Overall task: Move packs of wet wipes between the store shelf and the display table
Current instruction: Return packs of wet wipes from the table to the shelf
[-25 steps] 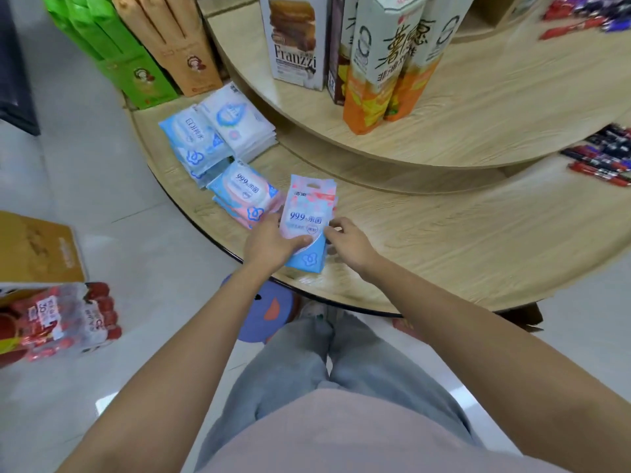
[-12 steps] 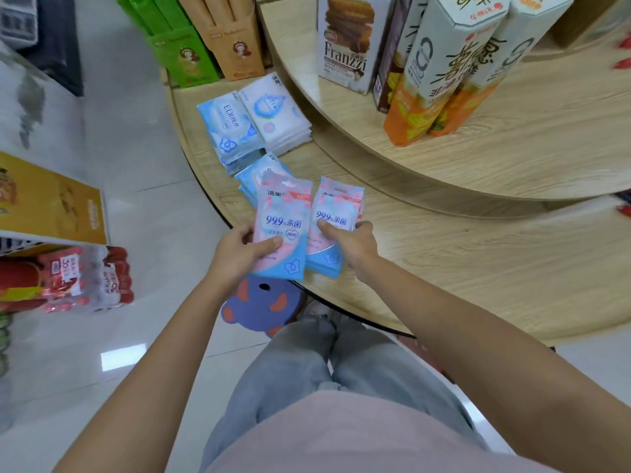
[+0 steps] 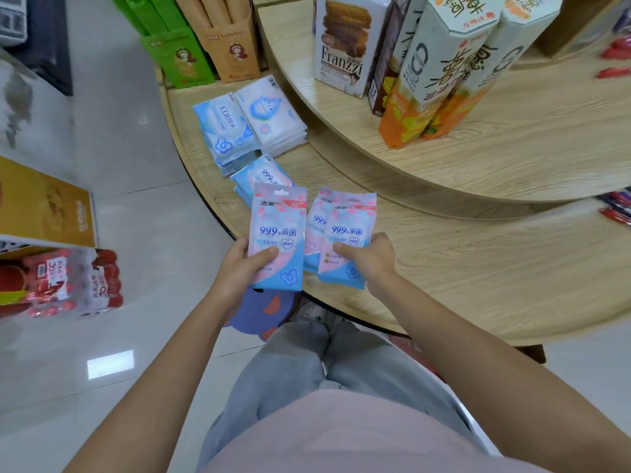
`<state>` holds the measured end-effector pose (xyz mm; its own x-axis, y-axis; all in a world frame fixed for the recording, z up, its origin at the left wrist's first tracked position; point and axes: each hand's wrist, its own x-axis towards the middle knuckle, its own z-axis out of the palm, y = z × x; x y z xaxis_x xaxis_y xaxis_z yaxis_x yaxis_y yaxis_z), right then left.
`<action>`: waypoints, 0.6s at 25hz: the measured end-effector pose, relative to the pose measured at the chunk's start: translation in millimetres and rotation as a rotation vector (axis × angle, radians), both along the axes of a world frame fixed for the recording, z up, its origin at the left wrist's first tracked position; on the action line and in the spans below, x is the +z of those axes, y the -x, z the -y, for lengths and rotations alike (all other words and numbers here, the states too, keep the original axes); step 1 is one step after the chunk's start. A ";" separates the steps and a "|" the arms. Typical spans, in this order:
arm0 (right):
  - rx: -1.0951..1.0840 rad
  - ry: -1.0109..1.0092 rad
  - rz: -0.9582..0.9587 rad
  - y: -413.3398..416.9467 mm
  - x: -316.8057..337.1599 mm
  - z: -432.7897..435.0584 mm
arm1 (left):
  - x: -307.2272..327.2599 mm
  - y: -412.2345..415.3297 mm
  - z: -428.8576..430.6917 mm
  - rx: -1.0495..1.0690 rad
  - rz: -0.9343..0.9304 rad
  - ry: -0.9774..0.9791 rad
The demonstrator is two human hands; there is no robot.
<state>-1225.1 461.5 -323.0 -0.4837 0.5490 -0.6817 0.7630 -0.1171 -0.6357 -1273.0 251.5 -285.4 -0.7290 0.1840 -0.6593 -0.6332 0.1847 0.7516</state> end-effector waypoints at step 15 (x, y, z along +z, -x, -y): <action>-0.596 0.211 -0.425 -164.2 86.2 -18.0 | 26.2 -30.9 -102.9 -0.667 -0.136 -0.112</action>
<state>-1060.8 479.5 -236.7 -0.3906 0.6785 -0.6221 0.2269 -0.5840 -0.7794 -1242.0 354.3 -259.2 -0.5110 0.6836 -0.5211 -0.3101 0.4188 0.8535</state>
